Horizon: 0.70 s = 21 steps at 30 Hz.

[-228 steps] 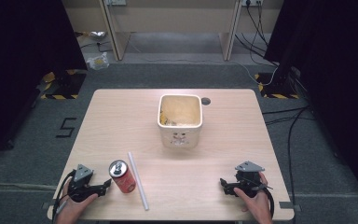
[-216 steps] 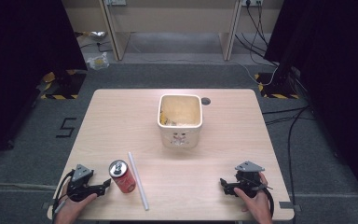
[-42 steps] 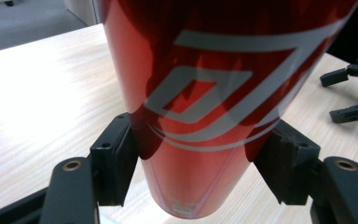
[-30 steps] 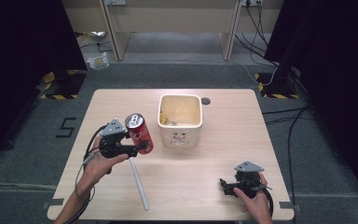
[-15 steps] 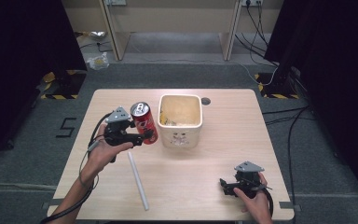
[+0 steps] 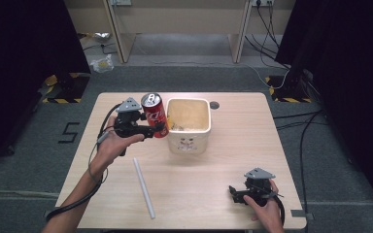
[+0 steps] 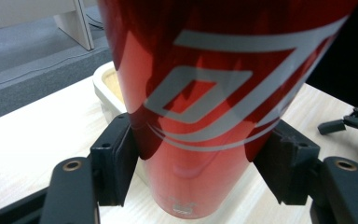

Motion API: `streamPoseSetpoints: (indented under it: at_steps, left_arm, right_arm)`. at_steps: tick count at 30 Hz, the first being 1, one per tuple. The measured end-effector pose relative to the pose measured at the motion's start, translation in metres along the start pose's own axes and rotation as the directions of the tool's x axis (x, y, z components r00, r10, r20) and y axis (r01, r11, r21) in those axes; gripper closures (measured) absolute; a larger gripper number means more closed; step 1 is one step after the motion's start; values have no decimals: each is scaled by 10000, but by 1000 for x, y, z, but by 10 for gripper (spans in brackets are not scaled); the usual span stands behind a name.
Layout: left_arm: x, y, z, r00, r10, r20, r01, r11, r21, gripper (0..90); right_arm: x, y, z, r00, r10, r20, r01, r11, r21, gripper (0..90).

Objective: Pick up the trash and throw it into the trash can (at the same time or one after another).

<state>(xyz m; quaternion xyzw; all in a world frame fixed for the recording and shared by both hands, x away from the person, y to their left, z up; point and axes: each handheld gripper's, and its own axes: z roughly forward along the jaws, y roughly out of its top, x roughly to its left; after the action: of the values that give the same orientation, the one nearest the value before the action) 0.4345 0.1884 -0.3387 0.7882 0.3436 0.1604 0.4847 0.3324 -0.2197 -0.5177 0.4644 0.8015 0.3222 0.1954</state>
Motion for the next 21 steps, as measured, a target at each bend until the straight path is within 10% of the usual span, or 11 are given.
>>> streamPoseSetpoints:
  at_steps: [21]
  left_arm:
    - [11, 31, 44, 9998, -155, -146, 156, 9998, 82, 340]
  right_arm:
    - [0, 0, 0, 10000, -73, -38, 73, 10000, 2, 9]
